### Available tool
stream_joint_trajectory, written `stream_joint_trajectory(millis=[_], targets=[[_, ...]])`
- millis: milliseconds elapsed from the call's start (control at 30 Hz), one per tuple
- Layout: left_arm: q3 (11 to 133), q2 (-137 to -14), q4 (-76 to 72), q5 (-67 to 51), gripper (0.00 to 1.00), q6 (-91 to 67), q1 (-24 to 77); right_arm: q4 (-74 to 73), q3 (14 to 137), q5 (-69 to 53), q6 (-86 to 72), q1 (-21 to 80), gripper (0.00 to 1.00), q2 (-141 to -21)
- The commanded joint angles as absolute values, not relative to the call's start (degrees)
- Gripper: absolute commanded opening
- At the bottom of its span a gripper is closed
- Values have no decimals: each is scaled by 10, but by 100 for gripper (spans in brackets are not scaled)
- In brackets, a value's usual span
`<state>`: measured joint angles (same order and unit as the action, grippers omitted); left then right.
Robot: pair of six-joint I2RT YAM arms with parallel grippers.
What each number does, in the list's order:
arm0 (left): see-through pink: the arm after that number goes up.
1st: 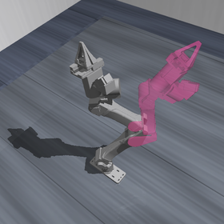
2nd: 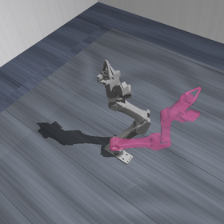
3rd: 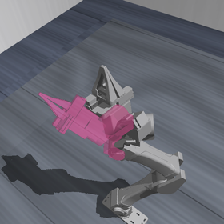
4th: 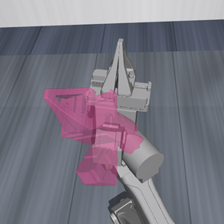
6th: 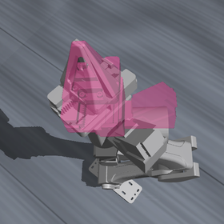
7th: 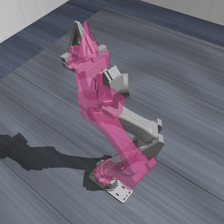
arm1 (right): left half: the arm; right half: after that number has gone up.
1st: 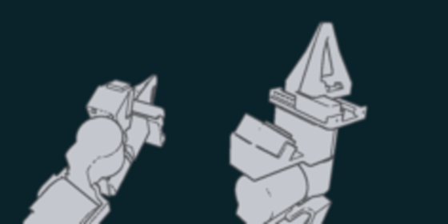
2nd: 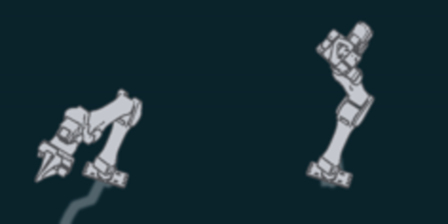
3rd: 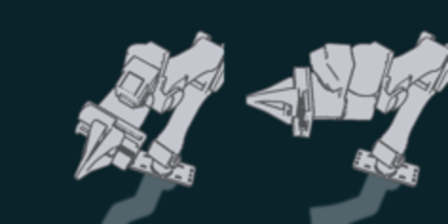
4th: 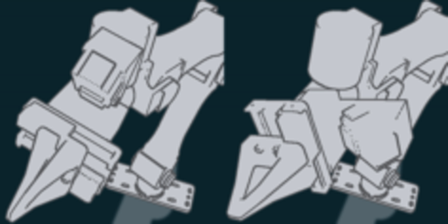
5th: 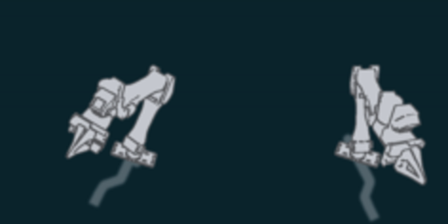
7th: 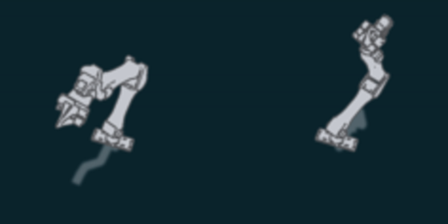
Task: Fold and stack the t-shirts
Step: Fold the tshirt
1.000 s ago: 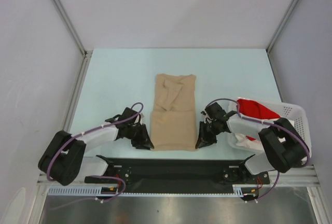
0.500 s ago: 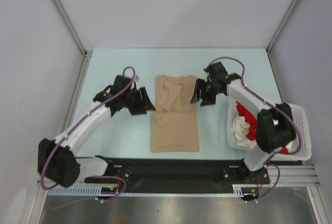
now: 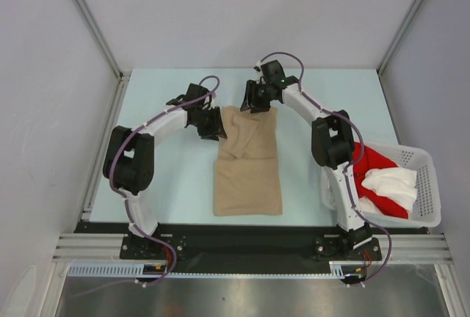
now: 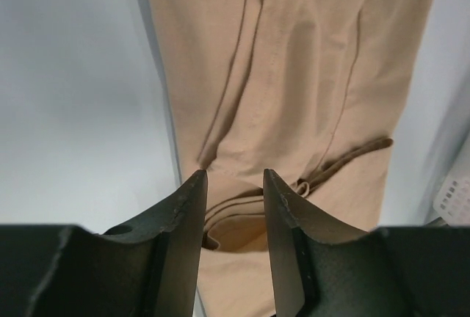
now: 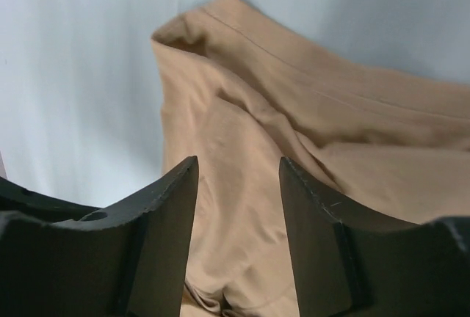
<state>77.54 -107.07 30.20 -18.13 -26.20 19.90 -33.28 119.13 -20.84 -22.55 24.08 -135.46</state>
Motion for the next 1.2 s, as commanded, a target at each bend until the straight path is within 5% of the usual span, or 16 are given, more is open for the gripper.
stream_joint_trajectory(millis=[0,200,833,967,1100,1167], targets=[[806,-1077,302,-166,45,-238,197,-322,1246,-221,-241,265,54,-1379],[791,-1091,287,-180,42,-243,197,-302,1255,-193,-245,284,57,-1398],[782,-1126,282,-211,33,-260,209,-314,1303,-152,-253,303,33,-1452],[767,-1118,270,-214,26,-264,210,-309,1303,-149,-261,303,24,-1451],[764,-1110,269,-213,4,-264,210,-302,1303,-144,-268,304,14,-1440],[758,-1106,272,-207,0,-263,210,-301,1302,-131,-272,303,8,-1428]])
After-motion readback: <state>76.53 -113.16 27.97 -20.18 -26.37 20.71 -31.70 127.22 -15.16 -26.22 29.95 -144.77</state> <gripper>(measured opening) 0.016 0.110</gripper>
